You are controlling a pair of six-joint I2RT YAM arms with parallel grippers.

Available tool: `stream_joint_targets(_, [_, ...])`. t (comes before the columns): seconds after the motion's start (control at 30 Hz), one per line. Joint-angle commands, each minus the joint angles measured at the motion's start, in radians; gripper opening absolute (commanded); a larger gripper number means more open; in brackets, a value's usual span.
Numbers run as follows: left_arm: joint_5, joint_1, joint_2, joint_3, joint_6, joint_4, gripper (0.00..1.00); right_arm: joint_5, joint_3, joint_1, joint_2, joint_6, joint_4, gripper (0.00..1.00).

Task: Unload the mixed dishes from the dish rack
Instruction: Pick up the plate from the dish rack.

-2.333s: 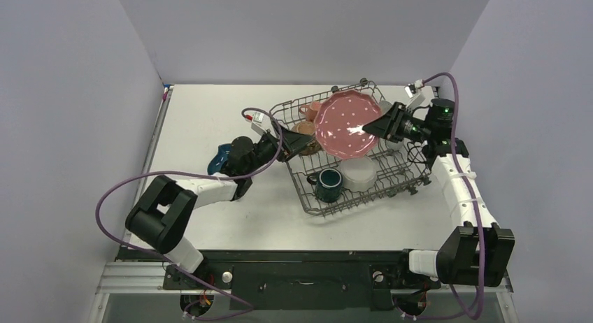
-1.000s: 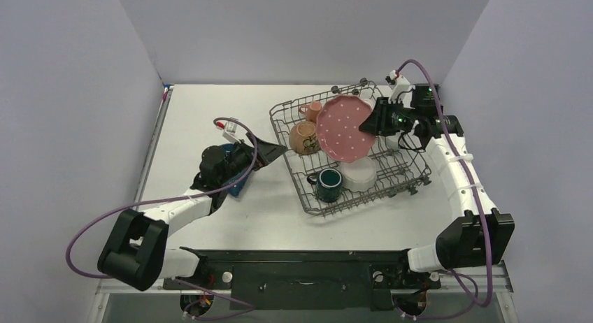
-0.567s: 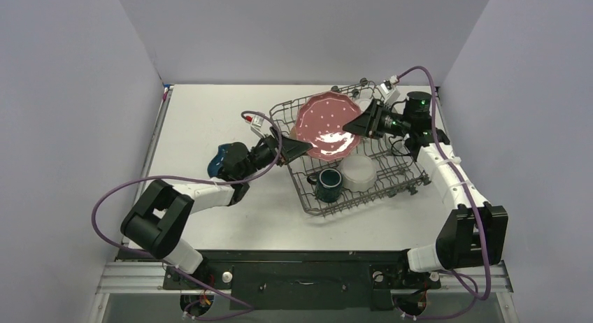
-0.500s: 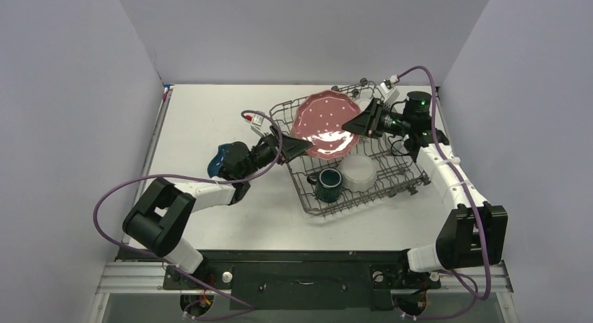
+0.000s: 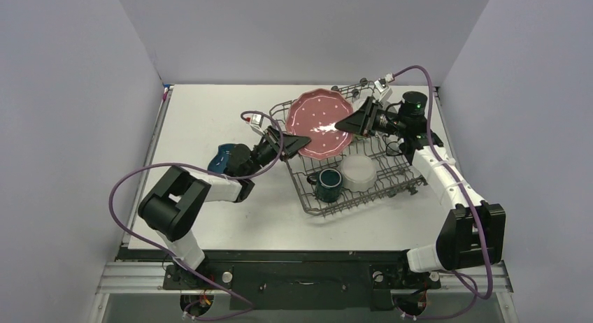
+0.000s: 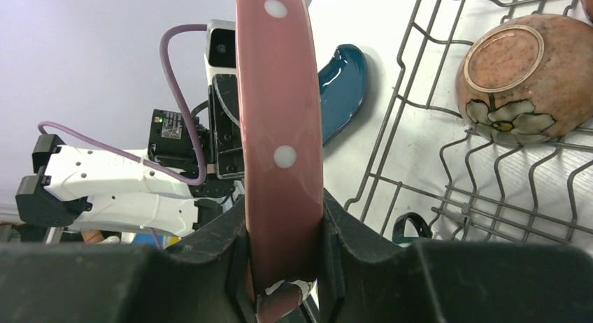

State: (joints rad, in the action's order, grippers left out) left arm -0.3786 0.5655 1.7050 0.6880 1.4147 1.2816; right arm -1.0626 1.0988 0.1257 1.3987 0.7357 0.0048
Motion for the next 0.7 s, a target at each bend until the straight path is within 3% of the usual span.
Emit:
stream_joint_targets(0.0, [0.02,-0.025,0.005,0.012,0.03,0.161,0.0,-0.065,0.028,0.005,-0.039,0.017,0.109,0.12])
stream_joint_targets(0.03, [0.02,-0.032,0.002,0.007,0.031,0.164,0.0,-0.063,0.032,0.005,-0.039,0.004,0.096,0.16])
stream_joint_targets(0.2, [0.017,-0.075,-0.026,-0.035,0.049,0.209,0.0,-0.031,0.064,0.006,-0.044,-0.167,-0.085,0.66])
stream_joint_targets(0.27, [0.007,-0.105,-0.042,-0.047,0.058,0.217,0.0,-0.015,0.082,0.003,-0.056,-0.241,-0.153,0.78])
stream_joint_targets(0.4, [-0.02,-0.18,-0.082,-0.068,0.069,0.205,0.0,-0.003,0.074,-0.021,-0.086,-0.329,-0.213,0.89])
stream_joint_targets(0.67, [-0.063,-0.395,-0.146,-0.086,0.07,0.073,0.0,-0.009,0.004,-0.136,-0.182,-0.479,-0.26,0.9])
